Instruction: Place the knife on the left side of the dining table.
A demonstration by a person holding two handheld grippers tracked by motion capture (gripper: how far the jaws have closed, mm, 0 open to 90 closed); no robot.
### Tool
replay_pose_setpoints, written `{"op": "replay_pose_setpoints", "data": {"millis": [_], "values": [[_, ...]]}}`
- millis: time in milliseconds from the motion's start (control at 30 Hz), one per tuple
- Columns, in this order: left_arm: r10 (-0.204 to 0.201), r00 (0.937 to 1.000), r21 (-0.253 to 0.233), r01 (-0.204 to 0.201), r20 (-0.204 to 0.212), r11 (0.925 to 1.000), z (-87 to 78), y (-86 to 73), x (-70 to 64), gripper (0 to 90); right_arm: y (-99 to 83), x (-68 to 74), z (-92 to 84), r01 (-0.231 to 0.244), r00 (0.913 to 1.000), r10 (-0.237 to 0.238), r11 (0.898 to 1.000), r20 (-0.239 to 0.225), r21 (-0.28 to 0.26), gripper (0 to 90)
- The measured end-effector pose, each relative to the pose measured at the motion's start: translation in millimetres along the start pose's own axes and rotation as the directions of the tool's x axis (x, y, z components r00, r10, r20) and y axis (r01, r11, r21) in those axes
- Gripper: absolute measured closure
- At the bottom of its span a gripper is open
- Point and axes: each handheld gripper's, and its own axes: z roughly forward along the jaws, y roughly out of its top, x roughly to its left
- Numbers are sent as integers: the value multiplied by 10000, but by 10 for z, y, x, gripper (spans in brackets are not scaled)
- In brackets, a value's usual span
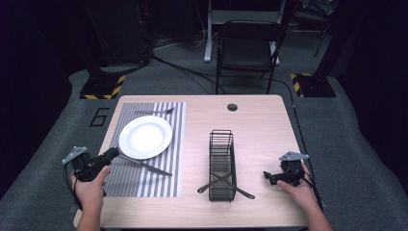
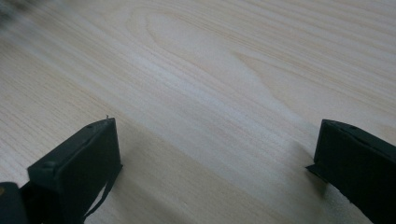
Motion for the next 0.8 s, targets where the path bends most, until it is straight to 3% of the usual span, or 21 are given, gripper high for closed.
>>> {"op": "replay_pose_setpoints", "data": {"millis": [267, 567, 800], "values": [[-494, 9986, -8, 494, -166, 9988, 23, -140, 167, 716, 0, 1, 0, -8, 10000, 8, 10000, 3, 3, 0], [-376, 9990, 142, 379, -234, 9992, 41, -220, 287, 706, 0, 0, 0, 0, 10000, 0, 10000, -2, 1, 0], [-512, 9978, 181, 520, -424, 9985, 51, -280, 328, 700, 0, 0, 0, 2, 10000, -2, 10000, -1, -1, 0]]}}
